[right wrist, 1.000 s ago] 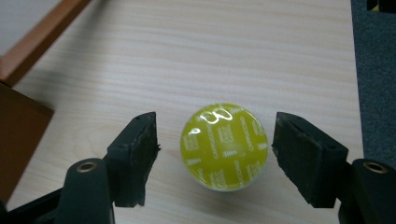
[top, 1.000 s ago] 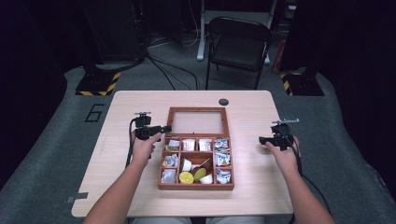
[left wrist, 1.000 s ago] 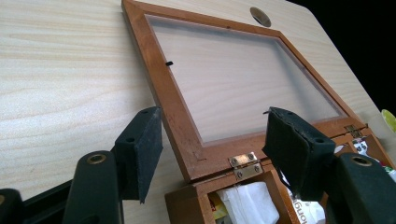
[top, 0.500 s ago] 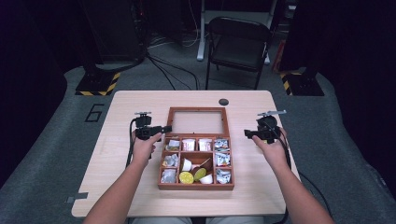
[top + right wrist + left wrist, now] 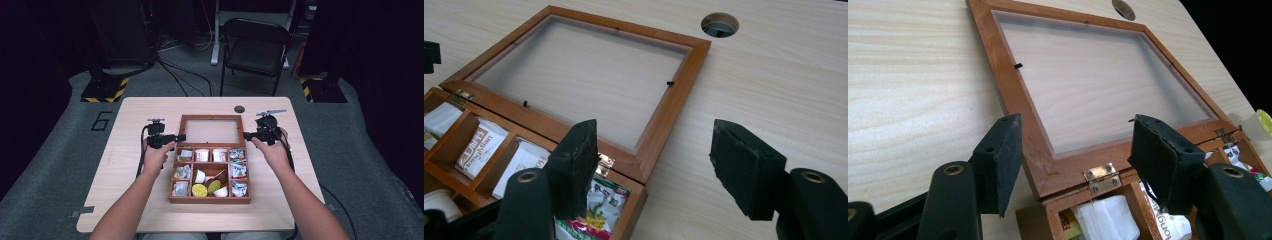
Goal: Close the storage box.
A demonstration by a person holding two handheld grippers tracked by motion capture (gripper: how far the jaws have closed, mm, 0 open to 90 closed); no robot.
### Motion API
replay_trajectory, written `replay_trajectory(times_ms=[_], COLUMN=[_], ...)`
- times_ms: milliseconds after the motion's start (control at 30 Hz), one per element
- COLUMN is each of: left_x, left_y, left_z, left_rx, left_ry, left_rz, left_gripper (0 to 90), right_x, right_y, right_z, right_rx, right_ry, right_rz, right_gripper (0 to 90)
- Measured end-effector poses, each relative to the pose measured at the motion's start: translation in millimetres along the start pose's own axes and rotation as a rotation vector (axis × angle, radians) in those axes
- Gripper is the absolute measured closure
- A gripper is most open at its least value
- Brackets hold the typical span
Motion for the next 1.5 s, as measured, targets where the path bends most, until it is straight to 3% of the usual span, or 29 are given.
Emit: replay_trajectory(times_ms=[433,567,1033,1500], left_x=[0.3,0.3,-5.1,-11.9], left_y=[-2.4,-2.9,-4.9,-12.6], left_z=[-12.5,-16.5,-23.9,-31.8], left_rx=[-0.006,0.002,0.007,-0.033], left_ry=[0.009,0.011,0.039,0.052], left_rz=[0.007,0.012,0.015,0.025], left_gripper=[37.5,37.2,37.0,36.3], right_x=[-11.6,-10.1,-4.8,1.5], right_y=[0.0,-2.4,-15.6,-28.0], right_z=[-19.0,-26.5,-45.2,-58.3], right_rx=[-0.014,-0.021,-0.038,-0.085], right_ry=[0.003,0.019,0.008,-0.013], right_rz=[0.002,-0.019,-0.059,-0.088], right_gripper=[36.0,36.0,36.1,35.2])
Point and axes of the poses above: each handheld gripper's, and its own axes: z roughly backward along the jaws, y roughly out of its top, x roughly to its right, the point moved 4 cm from there along -z, roughly forward along the jaws, and after that the axes turned 15 degrees about x, right-handed, at the moved point
